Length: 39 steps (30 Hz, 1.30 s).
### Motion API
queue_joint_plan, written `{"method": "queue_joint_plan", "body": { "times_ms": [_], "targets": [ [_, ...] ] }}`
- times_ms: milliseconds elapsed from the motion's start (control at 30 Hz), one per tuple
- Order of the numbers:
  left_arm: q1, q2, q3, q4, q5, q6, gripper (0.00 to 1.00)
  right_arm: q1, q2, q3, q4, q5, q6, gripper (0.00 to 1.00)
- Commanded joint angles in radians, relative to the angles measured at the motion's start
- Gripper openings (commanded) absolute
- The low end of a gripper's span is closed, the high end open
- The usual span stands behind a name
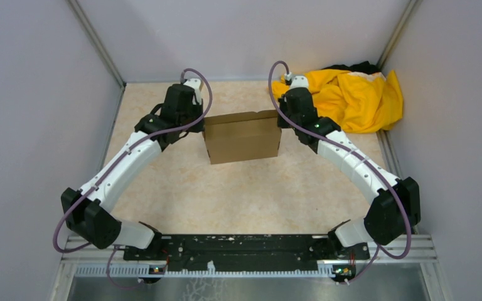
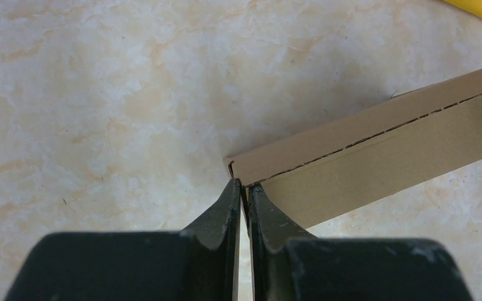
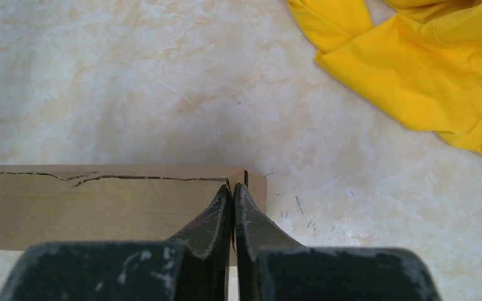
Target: Fold the paper box
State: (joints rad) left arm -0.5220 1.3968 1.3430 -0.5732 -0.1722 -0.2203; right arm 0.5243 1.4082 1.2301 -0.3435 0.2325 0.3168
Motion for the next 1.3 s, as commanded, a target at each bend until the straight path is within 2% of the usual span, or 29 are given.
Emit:
{"method": "queue_joint_plan", "body": {
  "times_ms": [0, 1267],
  "targets": [
    [-0.037, 0.041, 0.043, -0.027, 0.107, -0.063, 0.12, 0.038, -0.005, -0.022, -0.034, -0.078, 0.024, 0.0],
    [-0.049, 0.098, 0.112, -0.046, 0.122, -0.152, 0.12, 0.039, -0.004, -0.054, -0.017, -0.09, 0.03, 0.0]
  ]
}}
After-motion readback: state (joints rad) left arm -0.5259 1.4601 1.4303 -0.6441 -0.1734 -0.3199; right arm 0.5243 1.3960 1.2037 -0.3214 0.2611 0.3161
